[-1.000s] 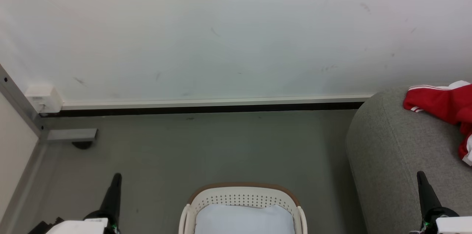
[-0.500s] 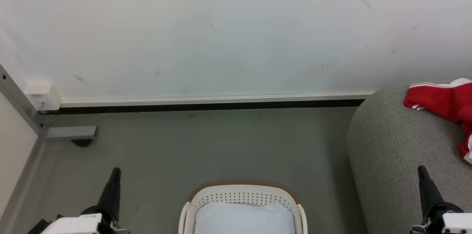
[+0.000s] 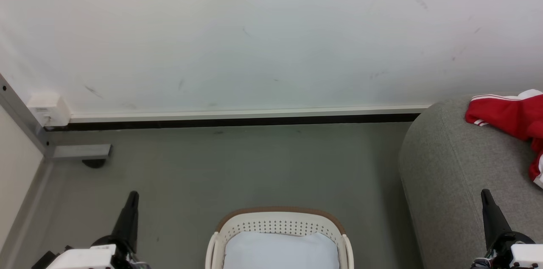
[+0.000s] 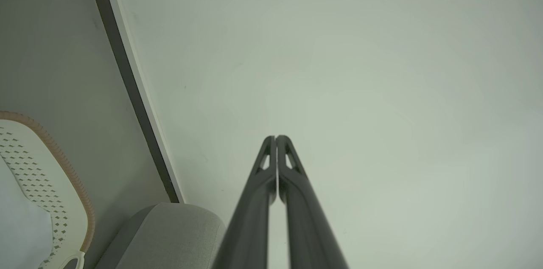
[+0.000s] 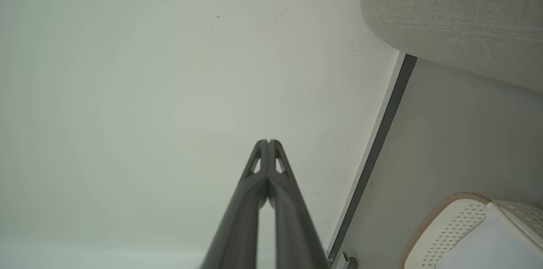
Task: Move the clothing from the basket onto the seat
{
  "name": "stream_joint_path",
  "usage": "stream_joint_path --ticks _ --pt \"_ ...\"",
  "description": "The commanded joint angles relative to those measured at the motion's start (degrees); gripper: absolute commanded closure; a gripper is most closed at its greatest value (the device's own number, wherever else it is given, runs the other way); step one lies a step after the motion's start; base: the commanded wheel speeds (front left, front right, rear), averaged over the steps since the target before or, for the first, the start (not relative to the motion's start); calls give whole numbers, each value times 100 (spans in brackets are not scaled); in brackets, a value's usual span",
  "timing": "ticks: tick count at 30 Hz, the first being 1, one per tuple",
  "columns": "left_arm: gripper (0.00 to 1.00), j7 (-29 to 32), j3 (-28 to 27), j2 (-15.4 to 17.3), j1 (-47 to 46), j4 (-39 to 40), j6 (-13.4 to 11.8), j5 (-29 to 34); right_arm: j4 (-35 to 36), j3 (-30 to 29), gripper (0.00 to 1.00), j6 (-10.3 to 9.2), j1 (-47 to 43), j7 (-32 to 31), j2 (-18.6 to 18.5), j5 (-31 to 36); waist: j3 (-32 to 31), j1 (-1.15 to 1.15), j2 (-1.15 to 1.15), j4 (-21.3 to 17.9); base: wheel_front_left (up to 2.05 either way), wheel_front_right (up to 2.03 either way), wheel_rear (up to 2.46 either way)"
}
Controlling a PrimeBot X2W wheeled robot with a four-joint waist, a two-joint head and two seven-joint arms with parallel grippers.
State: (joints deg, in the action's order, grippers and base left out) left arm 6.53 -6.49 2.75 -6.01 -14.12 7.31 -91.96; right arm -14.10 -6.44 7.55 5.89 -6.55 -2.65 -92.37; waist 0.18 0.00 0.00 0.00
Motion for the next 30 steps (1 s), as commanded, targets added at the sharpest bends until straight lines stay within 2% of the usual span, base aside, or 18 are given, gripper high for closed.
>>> stream_joint_path --ticks 1,30 --pt "100 24 -18 23 -53 15 28 -81 27 -21 100 -12 70 -17 -43 -10 0 0 0 0 0 0 0" --pt "100 23 -17 23 -53 16 28 -82 27 -21 100 -12 70 -17 -42 -11 0 0 0 0 0 0 0"
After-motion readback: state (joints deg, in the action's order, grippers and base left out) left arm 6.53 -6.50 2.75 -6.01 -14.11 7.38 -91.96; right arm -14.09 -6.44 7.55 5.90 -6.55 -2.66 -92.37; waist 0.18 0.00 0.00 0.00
